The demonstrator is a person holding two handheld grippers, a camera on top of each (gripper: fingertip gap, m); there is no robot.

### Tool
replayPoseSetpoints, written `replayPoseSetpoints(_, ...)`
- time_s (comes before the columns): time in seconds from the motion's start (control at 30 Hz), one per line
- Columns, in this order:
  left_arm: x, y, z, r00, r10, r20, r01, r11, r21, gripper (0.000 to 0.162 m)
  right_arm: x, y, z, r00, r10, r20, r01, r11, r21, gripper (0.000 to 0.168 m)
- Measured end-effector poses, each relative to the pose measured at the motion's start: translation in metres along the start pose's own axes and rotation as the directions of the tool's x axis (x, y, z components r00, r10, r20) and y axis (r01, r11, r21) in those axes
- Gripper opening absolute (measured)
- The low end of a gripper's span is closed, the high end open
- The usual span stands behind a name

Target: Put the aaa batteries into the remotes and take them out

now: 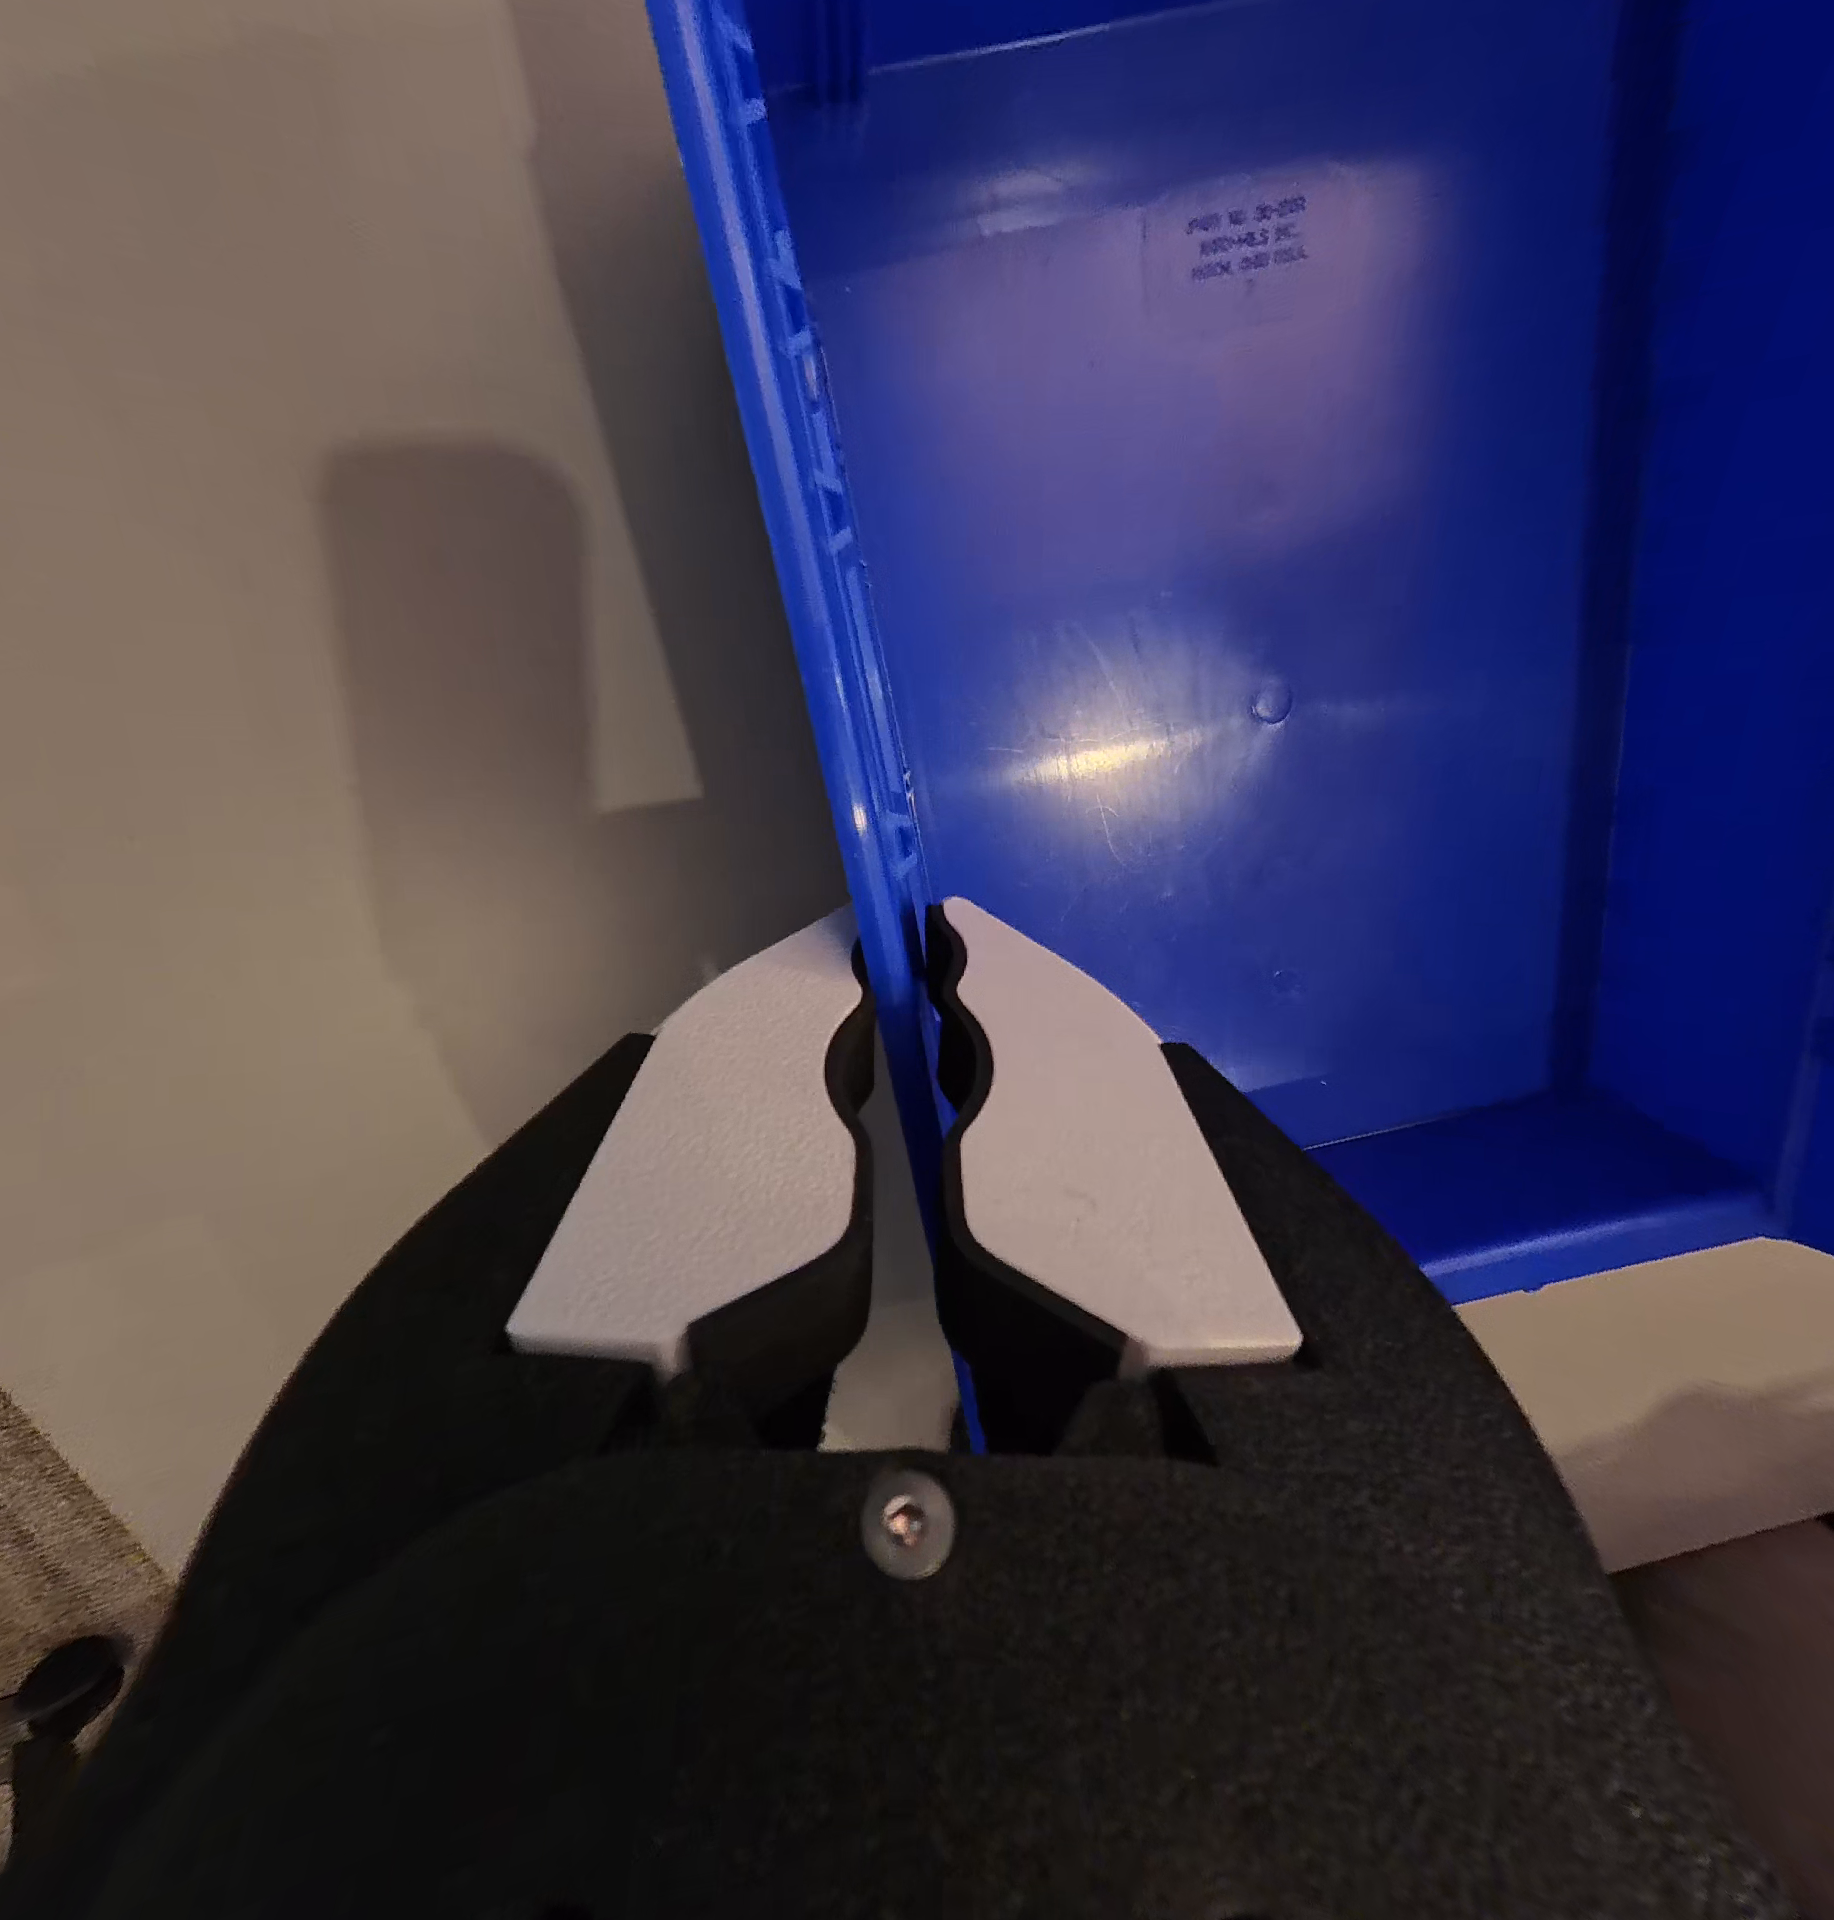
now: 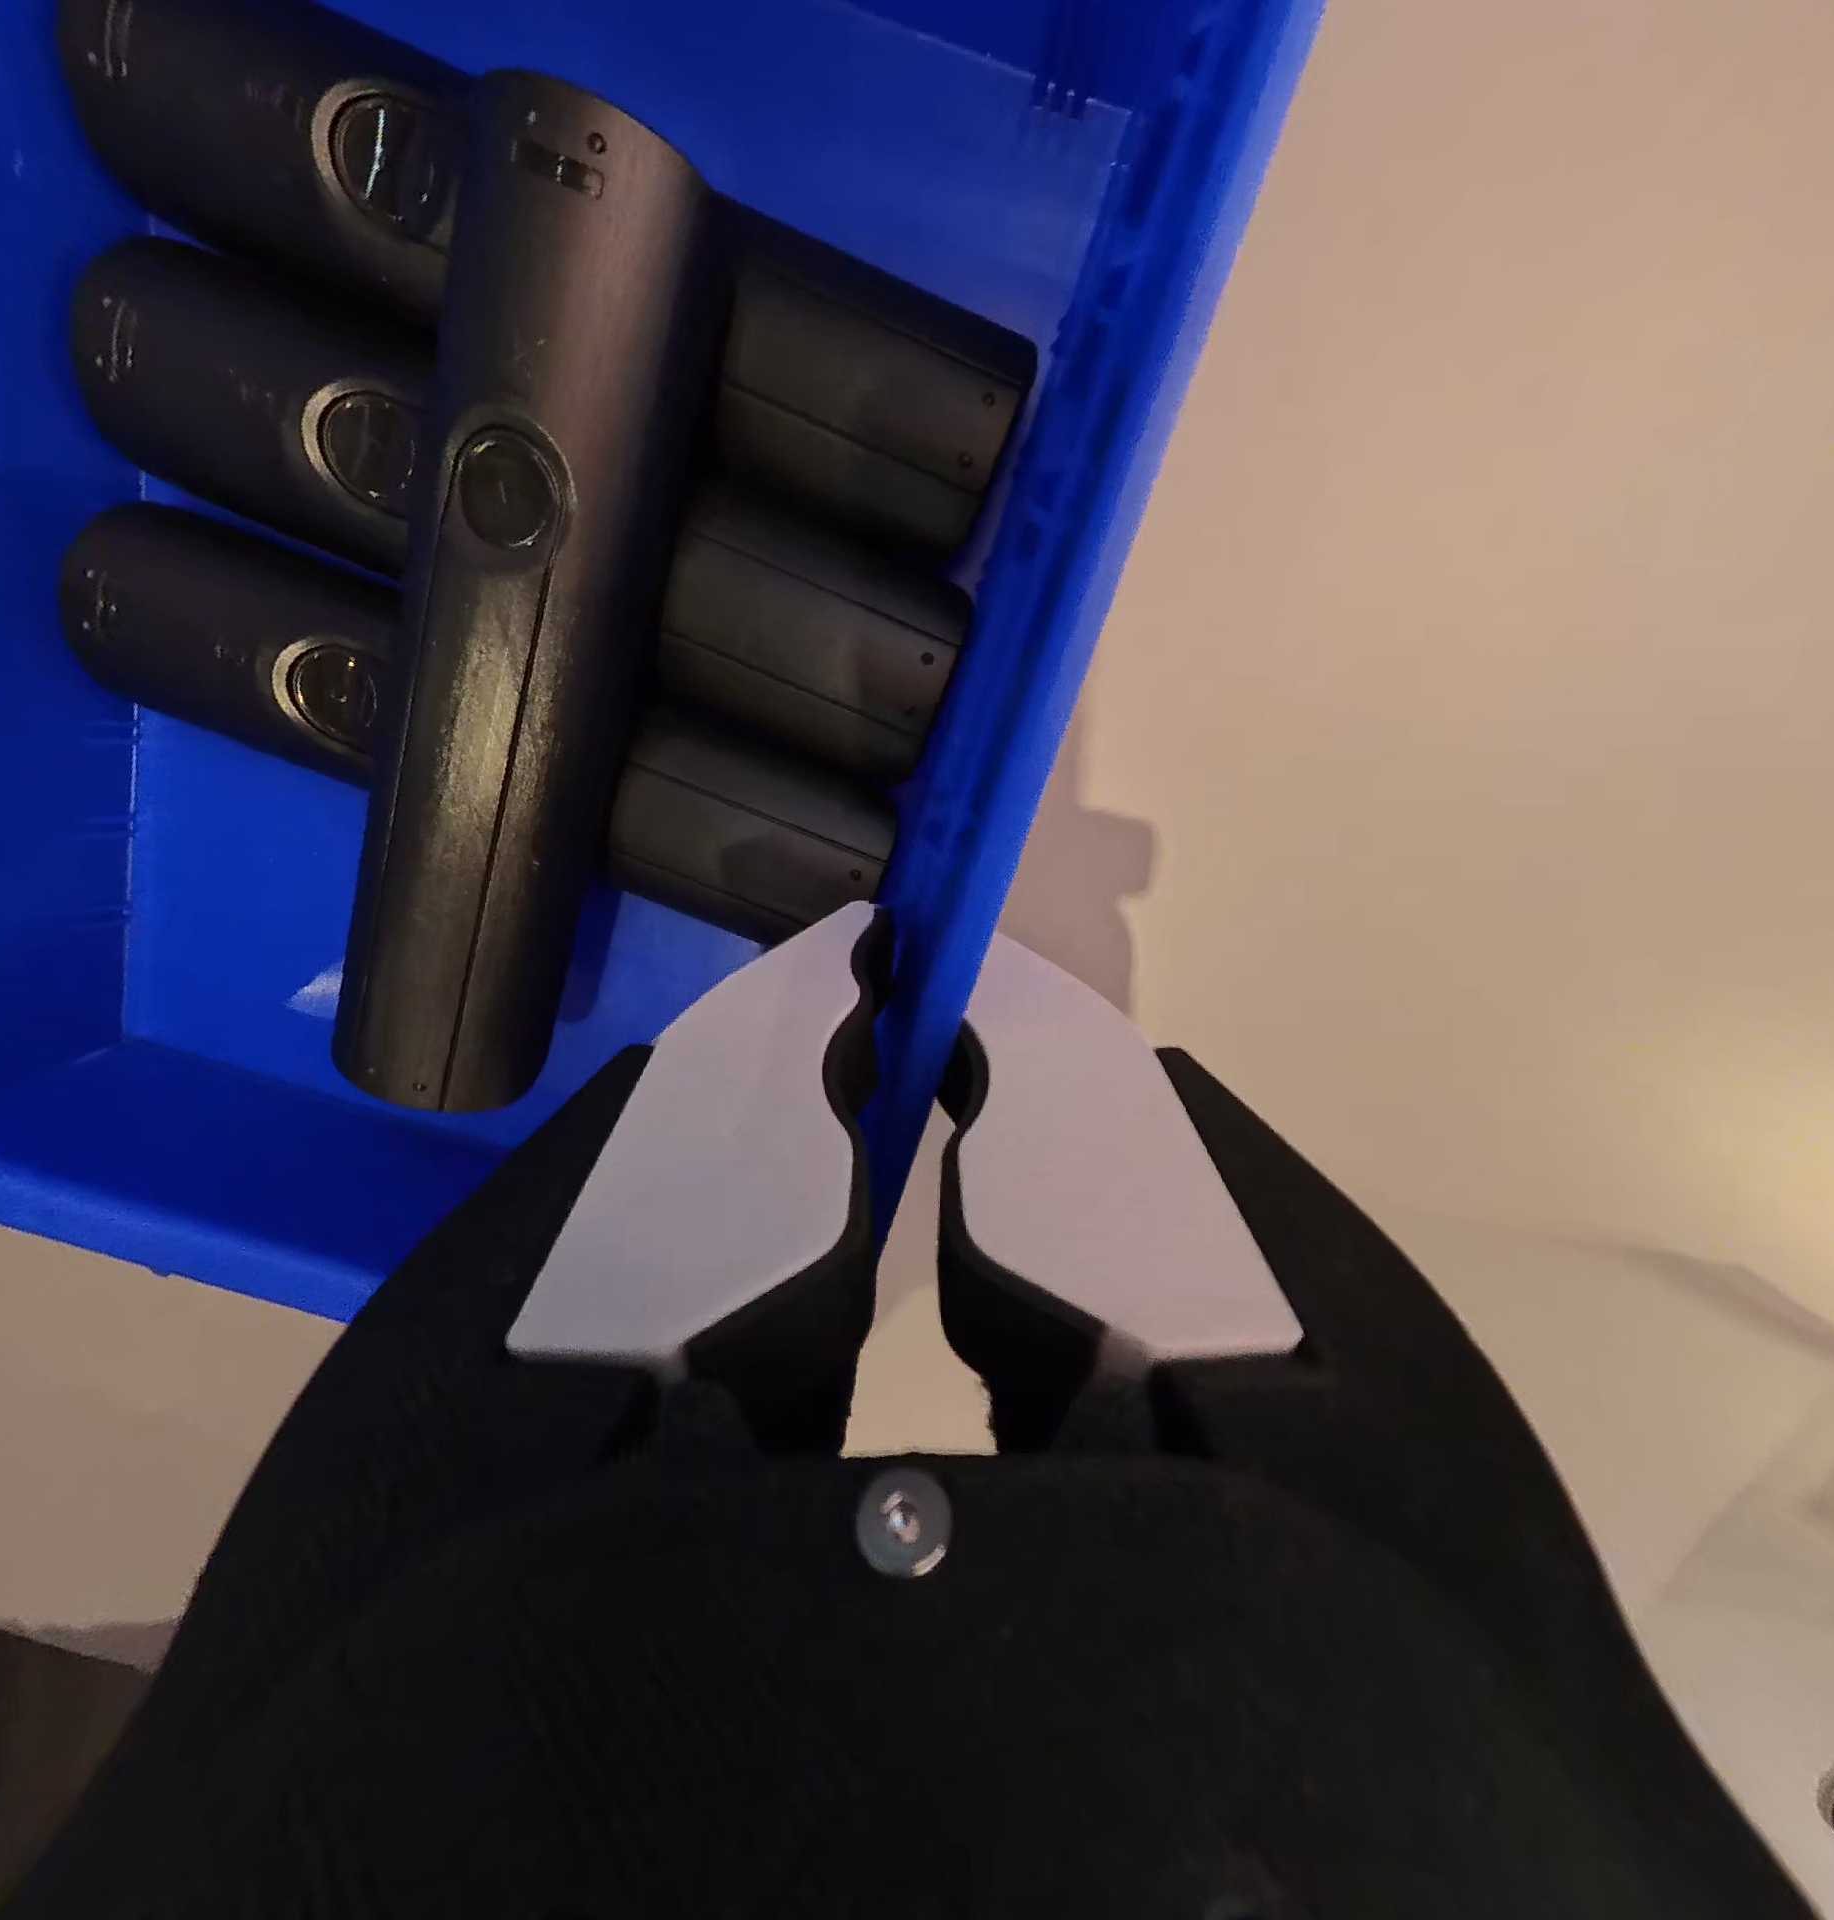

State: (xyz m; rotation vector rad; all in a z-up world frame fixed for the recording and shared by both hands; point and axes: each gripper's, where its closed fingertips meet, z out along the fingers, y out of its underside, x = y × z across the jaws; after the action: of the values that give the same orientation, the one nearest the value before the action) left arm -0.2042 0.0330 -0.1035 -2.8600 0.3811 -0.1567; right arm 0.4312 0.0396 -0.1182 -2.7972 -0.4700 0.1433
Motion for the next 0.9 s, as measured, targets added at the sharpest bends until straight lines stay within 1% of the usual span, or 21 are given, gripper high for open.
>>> replayPoseSetpoints(0.33,0.017,-0.005,0.003,0.999,0.037,0.004,-0.037,0.999,-0.017,0.007,-0.022,-0.011,0.005,0.998,-0.059,-0.005,0.059,0.998,-0.016,0.008)
replayPoseSetpoints(0.9,0.046,-0.009,0.007,0.993,0.119,-0.004,-0.119,0.992,-0.051,0.009,-0.048,-0.016,0.008,0.993,-0.117,0.015,0.118,0.992,-0.044,0.012)
